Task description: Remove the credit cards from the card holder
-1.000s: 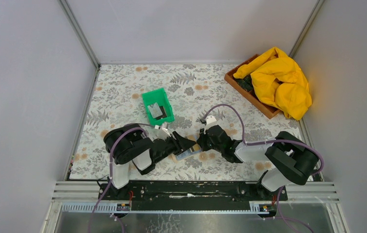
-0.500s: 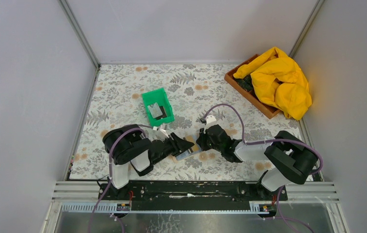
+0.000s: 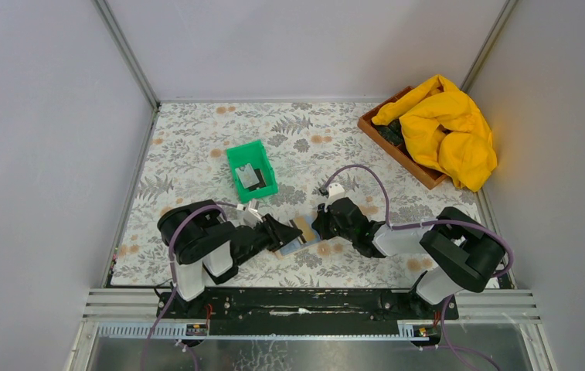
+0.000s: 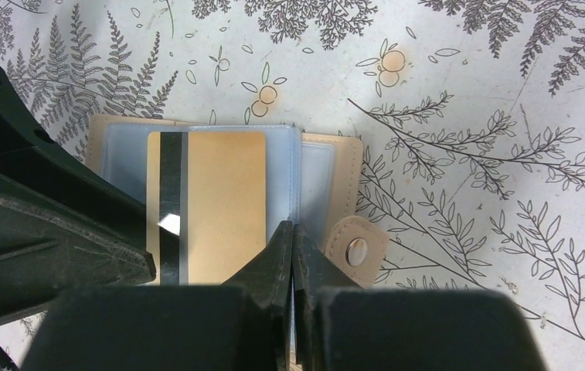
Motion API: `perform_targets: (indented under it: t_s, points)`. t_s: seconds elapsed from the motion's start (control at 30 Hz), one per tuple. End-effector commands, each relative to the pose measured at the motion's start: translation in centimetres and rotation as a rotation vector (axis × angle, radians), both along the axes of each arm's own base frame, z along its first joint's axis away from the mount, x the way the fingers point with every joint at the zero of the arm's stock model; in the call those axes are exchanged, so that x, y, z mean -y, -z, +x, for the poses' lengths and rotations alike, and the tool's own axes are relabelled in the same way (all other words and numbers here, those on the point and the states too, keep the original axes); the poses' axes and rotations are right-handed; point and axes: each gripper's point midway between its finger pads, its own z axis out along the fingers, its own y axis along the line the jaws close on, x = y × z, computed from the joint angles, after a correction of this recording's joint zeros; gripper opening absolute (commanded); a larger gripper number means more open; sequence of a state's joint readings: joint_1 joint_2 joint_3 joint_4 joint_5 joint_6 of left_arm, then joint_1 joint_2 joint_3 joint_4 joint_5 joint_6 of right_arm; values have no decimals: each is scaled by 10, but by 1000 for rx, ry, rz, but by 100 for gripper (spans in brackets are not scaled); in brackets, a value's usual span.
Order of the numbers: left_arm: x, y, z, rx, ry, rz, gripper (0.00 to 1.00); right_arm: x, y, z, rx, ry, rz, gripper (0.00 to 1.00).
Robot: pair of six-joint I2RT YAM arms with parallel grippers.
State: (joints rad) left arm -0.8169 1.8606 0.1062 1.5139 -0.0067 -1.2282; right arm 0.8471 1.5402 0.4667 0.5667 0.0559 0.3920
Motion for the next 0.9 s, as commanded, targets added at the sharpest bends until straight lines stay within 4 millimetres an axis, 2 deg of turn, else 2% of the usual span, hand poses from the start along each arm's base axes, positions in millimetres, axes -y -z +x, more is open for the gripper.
perform_targets:
  t_s: [0.0, 0.17, 0.63, 0.8, 0.87]
  points:
    - [-2, -21, 7, 71, -21, -48, 34, 4, 17, -11, -75, -22, -39, 0]
    - [-2, -17, 7, 60, -20, -46, 25, 4, 17, -11, -76, -24, -38, 0]
    - [-14, -12, 3, 49, -35, -19, 17, 3, 18, -11, -83, -28, -40, 0]
    - [-15, -9, 3, 44, -36, -12, 1, 3, 18, -11, -83, -26, -41, 0]
    - [-16, -9, 3, 43, -36, -11, 0, 3, 19, -11, -85, -26, -42, 0]
